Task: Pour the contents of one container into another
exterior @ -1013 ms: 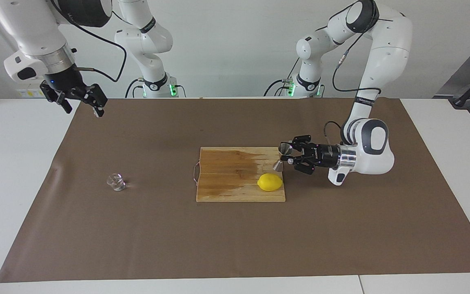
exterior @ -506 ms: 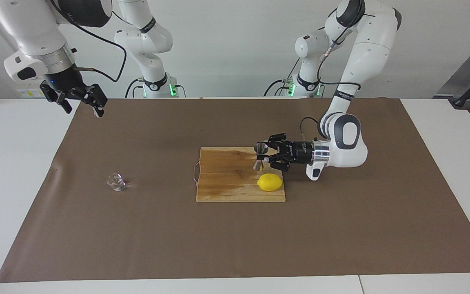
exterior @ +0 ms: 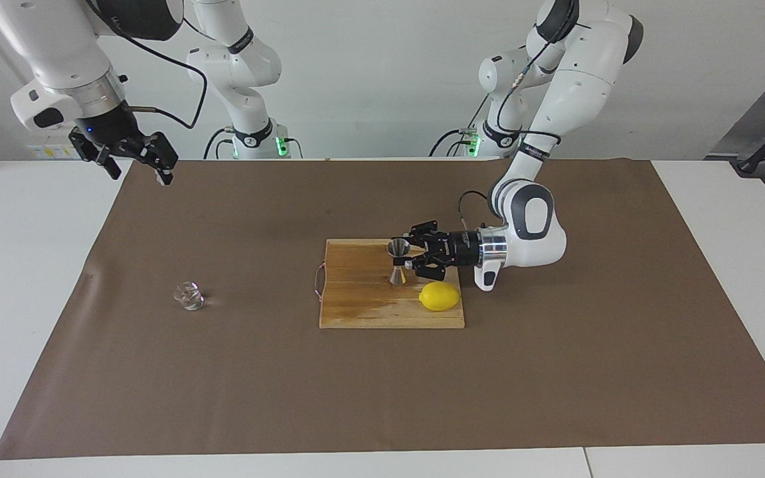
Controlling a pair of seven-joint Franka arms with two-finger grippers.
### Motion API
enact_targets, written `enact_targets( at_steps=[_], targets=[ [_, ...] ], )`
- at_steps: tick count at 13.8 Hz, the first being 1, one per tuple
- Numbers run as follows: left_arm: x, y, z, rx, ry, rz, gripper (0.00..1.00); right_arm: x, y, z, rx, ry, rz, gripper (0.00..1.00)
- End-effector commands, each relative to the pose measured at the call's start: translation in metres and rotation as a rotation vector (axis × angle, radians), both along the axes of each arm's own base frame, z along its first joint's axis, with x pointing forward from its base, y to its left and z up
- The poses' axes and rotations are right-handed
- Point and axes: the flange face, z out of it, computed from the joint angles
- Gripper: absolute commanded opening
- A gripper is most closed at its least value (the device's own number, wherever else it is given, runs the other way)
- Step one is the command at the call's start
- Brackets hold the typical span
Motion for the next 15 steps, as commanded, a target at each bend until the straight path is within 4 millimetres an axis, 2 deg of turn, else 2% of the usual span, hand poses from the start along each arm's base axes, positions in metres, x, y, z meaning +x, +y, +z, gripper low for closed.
enact_targets(
  at_steps=[1, 4, 8, 11, 15],
  targets=[
    [-0.005, -0.001, -0.012, 0.006, -0.014, 0.024, 0.29, -0.007, 0.006, 0.006, 0.024, 0.004, -0.032, 1.00],
    [-0.011, -0.011, -0.031, -0.012, -0.011, 0.018, 0.29, -0.008, 0.006, 0.006, 0.024, 0.005, -0.032, 1.00],
    [-0.014, -0.015, -0.040, -0.001, 0.002, 0.022, 0.28, -0.012, 0.000, -0.007, 0.026, 0.015, -0.029, 1.00],
    [-0.015, -0.017, -0.047, -0.001, 0.016, 0.023, 0.28, -0.007, -0.006, -0.028, 0.029, -0.038, 0.193, 1.00],
    [-0.015, -0.016, -0.055, -0.002, 0.013, 0.026, 0.28, -0.006, -0.017, -0.056, 0.092, -0.089, 0.320, 1.00]
  ],
)
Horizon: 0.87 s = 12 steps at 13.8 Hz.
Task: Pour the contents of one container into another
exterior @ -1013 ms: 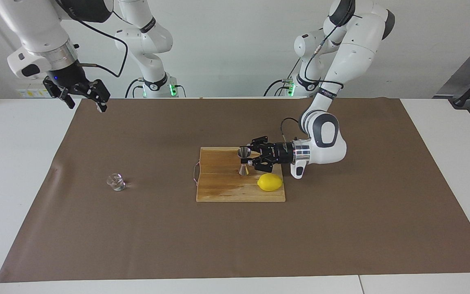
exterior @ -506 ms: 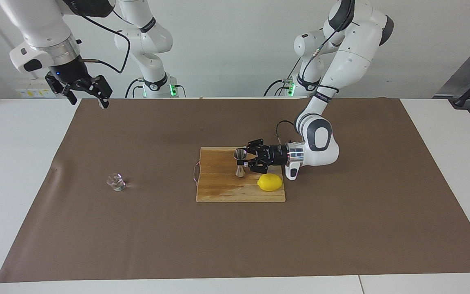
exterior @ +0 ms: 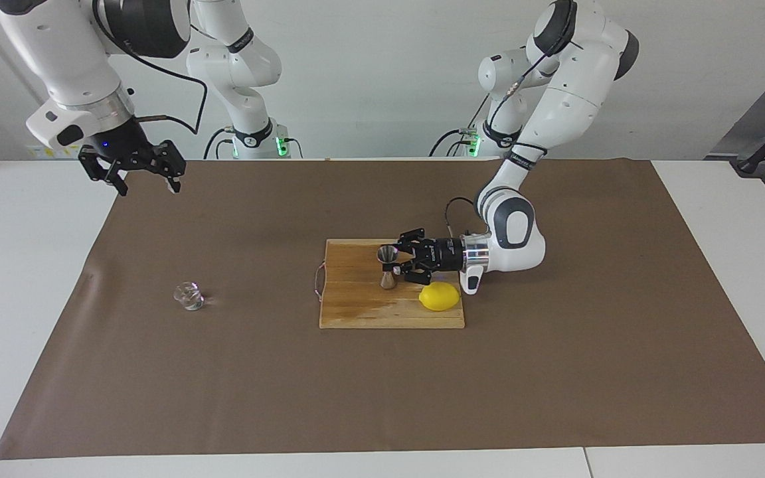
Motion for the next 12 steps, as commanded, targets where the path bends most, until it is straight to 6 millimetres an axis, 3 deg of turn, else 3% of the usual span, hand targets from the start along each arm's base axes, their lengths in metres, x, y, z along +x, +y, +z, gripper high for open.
enact_targets(
  at_steps=[1, 4, 6, 7, 9, 11, 12],
  targets=[
    [0.000, 0.000, -0.010, 0.003, -0.008, 0.020, 0.28, -0.009, -0.014, -0.018, 0.040, -0.037, 0.162, 1.00],
    [0.001, 0.002, -0.012, 0.006, -0.007, 0.025, 0.30, -0.004, -0.037, -0.044, 0.112, -0.103, 0.386, 1.00],
    [0.003, 0.004, -0.013, 0.011, -0.007, 0.031, 0.44, -0.007, -0.053, -0.058, 0.194, -0.141, 0.427, 1.00],
    [0.004, 0.004, -0.013, 0.015, -0.002, 0.033, 0.61, -0.008, -0.064, -0.069, 0.233, -0.154, 0.455, 1.00],
    [0.003, 0.003, -0.013, 0.017, 0.004, 0.032, 0.83, -0.011, -0.082, -0.093, 0.281, -0.157, 0.512, 1.00],
    [0.003, 0.002, -0.013, 0.026, 0.003, 0.036, 1.00, -0.016, -0.100, -0.120, 0.357, -0.186, 0.554, 1.00],
    [0.003, 0.002, -0.013, 0.026, 0.002, 0.035, 1.00, -0.014, -0.118, -0.143, 0.404, -0.229, 0.621, 1.00]
  ],
)
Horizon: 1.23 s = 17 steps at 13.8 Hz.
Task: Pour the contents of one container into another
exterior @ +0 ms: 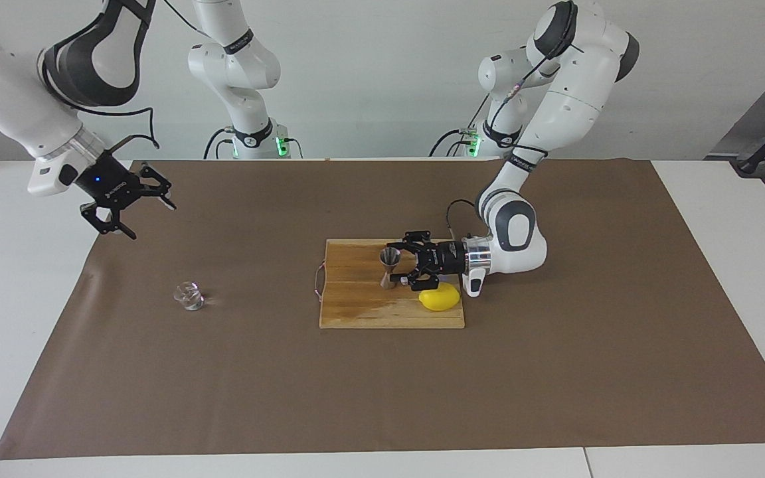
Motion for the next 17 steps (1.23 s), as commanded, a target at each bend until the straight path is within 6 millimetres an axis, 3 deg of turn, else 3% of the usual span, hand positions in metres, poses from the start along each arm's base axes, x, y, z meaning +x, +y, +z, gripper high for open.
enact_targets(
  at_steps=[1, 4, 6, 8, 10, 11, 14, 17],
  targets=[
    [0.000, -0.005, -0.003, 0.013, -0.007, 0.015, 1.00, 0.000, -0.030, -0.046, 0.103, -0.077, 0.105, 1.00],
    [0.002, -0.002, -0.003, 0.016, -0.008, 0.018, 1.00, 0.007, -0.052, -0.089, 0.197, -0.145, 0.156, 1.00],
    [0.006, 0.008, -0.004, 0.024, -0.007, 0.028, 1.00, 0.013, -0.060, -0.104, 0.192, -0.183, 0.191, 1.00],
    [0.016, 0.021, 0.003, 0.047, -0.036, 0.023, 1.00, 0.029, -0.062, -0.122, 0.231, -0.241, 0.244, 1.00],
    [0.023, 0.037, 0.008, 0.053, -0.021, 0.030, 1.00, 0.046, -0.077, -0.146, 0.260, -0.258, 0.307, 1.00],
    [0.026, 0.044, 0.015, 0.067, -0.037, 0.024, 1.00, 0.055, -0.079, -0.153, 0.284, -0.286, 0.321, 1.00],
    [0.032, 0.065, 0.039, 0.104, -0.063, -0.010, 1.00, 0.056, -0.072, -0.179, 0.361, -0.325, 0.384, 1.00],
    [0.040, 0.090, 0.074, 0.173, -0.159, -0.079, 1.00, 0.052, -0.063, -0.194, 0.433, -0.365, 0.452, 1.00]
  ],
)
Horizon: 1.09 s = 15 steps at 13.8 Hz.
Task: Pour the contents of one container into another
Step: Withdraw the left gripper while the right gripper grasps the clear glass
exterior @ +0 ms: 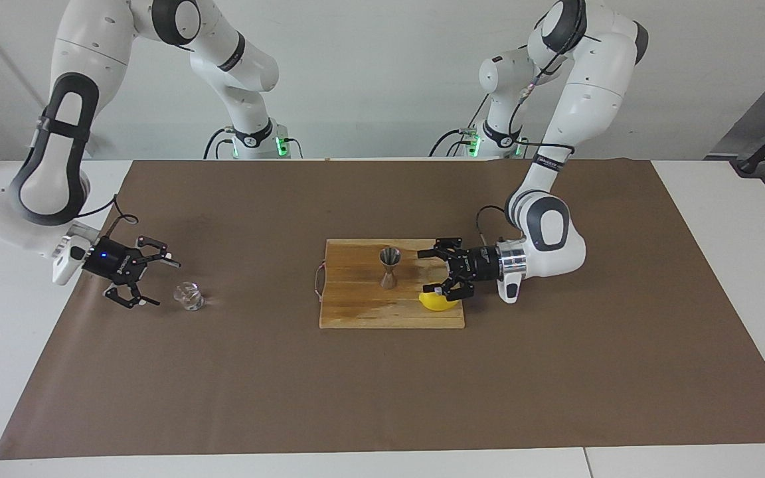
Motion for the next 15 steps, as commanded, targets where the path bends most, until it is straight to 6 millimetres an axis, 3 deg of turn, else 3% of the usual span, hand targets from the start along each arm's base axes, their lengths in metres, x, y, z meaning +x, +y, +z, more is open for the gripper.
enact_targets(
  at_steps=[1, 5, 9, 15],
  targets=[
    [0.002, 0.025, 0.037, 0.072, -0.065, -0.072, 1.00, 0.002, 0.001, -0.011, 0.079, -0.069, 0.050, 1.00],
    [0.018, 0.063, 0.074, 0.205, -0.200, -0.205, 1.00, -0.001, -0.002, -0.036, 0.103, -0.089, 0.064, 1.00],
    [0.025, 0.092, 0.130, 0.396, -0.358, -0.371, 1.00, 0.009, 0.005, -0.047, 0.126, -0.093, 0.069, 1.00],
    [0.016, 0.107, 0.208, 0.699, -0.701, -0.690, 1.00, 0.015, 0.013, -0.046, 0.166, -0.096, 0.063, 1.00]
  ],
)
